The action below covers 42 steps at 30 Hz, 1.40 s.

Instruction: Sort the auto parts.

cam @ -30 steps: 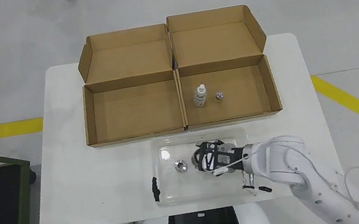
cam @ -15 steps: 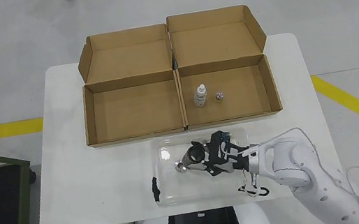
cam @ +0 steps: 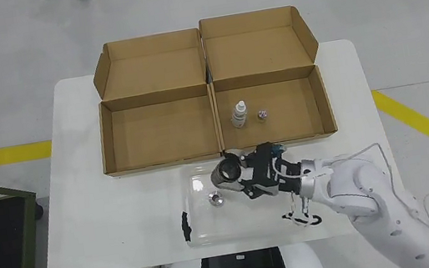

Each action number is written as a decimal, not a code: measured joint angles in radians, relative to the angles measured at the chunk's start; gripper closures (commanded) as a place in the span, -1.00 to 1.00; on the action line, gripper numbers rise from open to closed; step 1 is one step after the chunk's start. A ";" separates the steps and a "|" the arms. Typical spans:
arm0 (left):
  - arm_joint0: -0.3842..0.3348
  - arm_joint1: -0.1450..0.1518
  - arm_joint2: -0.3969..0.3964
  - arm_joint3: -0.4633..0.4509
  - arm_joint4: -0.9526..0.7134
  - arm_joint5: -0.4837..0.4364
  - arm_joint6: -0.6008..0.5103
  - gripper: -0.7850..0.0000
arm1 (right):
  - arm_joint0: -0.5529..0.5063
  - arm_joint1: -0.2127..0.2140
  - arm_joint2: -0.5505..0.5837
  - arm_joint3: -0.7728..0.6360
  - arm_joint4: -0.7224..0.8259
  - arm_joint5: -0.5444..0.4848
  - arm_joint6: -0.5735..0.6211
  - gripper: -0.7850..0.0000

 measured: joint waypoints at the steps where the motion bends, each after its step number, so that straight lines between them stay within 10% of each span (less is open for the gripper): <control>1: 0.000 0.000 0.000 0.000 0.000 0.000 0.000 -1.00 | 0.006 -0.001 -0.001 -0.006 0.003 0.001 0.001 1.00; 25: 0.000 0.000 0.000 0.000 0.000 0.000 0.000 -1.00 | 0.117 -0.014 0.042 -0.082 0.096 0.045 -0.023 1.00; 42: 0.000 0.000 0.000 0.000 0.000 0.000 0.000 -1.00 | 0.354 -0.085 -0.212 0.173 -0.033 0.191 0.070 1.00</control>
